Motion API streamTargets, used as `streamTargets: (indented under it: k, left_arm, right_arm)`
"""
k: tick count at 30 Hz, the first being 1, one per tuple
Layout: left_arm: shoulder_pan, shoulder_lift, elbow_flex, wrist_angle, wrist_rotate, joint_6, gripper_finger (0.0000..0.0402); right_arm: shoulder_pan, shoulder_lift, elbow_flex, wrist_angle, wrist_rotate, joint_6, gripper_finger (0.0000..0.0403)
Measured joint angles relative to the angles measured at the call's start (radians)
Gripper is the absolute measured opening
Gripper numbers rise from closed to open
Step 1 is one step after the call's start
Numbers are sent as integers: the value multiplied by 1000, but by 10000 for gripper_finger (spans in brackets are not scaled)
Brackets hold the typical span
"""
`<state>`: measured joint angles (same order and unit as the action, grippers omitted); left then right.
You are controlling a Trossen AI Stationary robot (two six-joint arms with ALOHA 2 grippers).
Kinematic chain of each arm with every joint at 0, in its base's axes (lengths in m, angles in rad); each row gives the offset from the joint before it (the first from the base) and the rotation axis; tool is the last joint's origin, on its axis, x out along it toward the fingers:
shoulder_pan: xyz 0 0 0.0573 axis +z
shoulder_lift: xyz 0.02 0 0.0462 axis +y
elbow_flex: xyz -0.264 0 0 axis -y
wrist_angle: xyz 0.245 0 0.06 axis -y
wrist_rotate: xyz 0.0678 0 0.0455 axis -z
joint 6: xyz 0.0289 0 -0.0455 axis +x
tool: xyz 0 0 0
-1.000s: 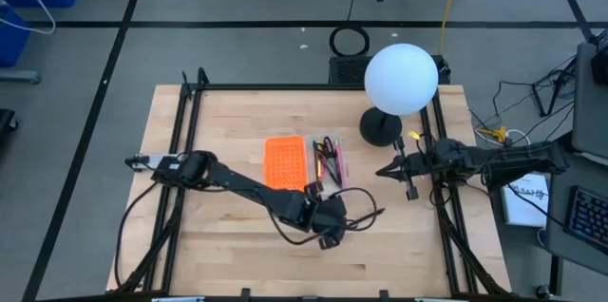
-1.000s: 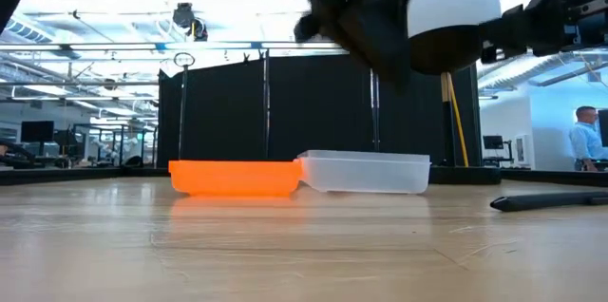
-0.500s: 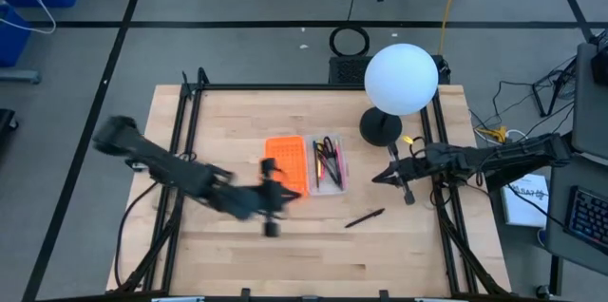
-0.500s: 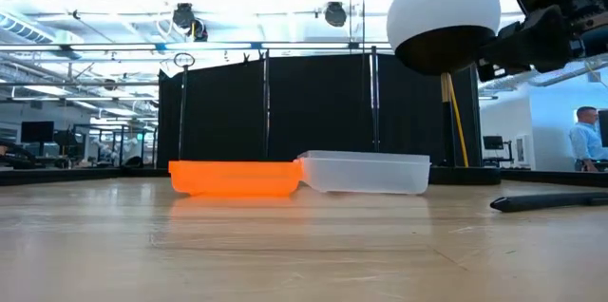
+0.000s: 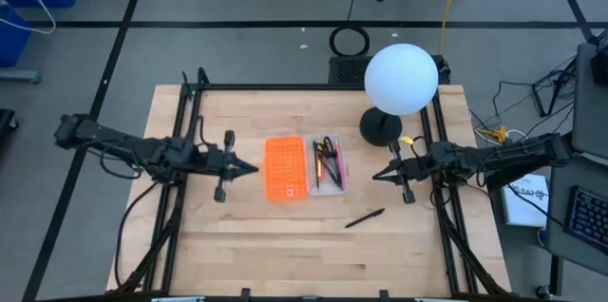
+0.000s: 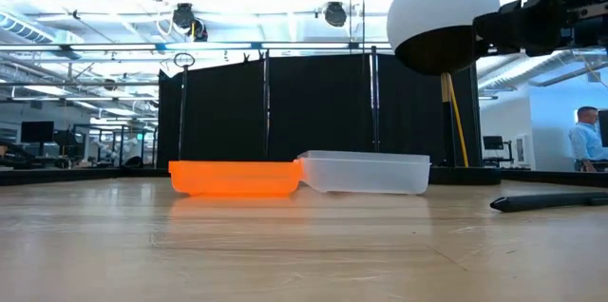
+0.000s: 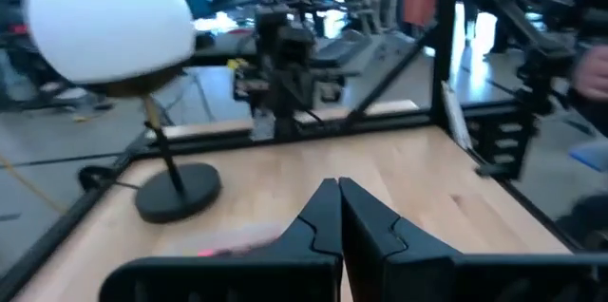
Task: Pick & place school supplies into a supply box
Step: Put the black pen into the orange supply box
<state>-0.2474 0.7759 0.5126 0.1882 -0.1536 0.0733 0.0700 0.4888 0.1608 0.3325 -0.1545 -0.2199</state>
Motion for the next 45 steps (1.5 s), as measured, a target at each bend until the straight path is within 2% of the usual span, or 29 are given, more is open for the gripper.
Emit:
streamTargets:
  k: [3, 7, 12, 16, 23, 25, 29, 34, 36, 41, 45]
  left_arm:
    - [12, -52, -88, 38, 50, 8, 2]
    - [13, -92, -201, 134, 49, 7, 2]
    - [15, -102, -334, 310, 47, 52, 4]
    - [29, -103, -387, 413, 49, 64, 2]
    - [29, -103, -398, 424, 73, 80, 3]
    - [29, -103, -398, 424, 75, 90, 6]
    - [29, -103, -398, 439, -50, 88, 20]
    - [29, -102, -398, 468, -278, 81, 24]
    - [29, -103, -398, 462, -336, 55, 25]
    - [29, -102, -398, 404, -331, -43, 25]
    - [29, -102, -398, 382, -327, -30, 26]
  right_arm:
    - [0, 5, 0, 0, 51, 42, 0]
    - [0, 24, 0, -8, 158, 74, 0]
    - [5, 118, 35, -49, 156, 117, 0]
    - [62, 237, 148, -219, 174, 130, 0]
    - [300, 489, 437, -662, 370, 174, 0]
    - [375, 574, 508, -766, 398, 194, 0]
    - [480, 744, 617, -868, 422, 271, 0]
    - [491, 905, 764, -921, 414, 407, 0]
    - [490, 957, 840, -987, 405, 434, 3]
    - [491, 1086, 1000, -1220, 319, 437, 46]
    - [490, 1163, 1017, -1193, 309, 350, 104]
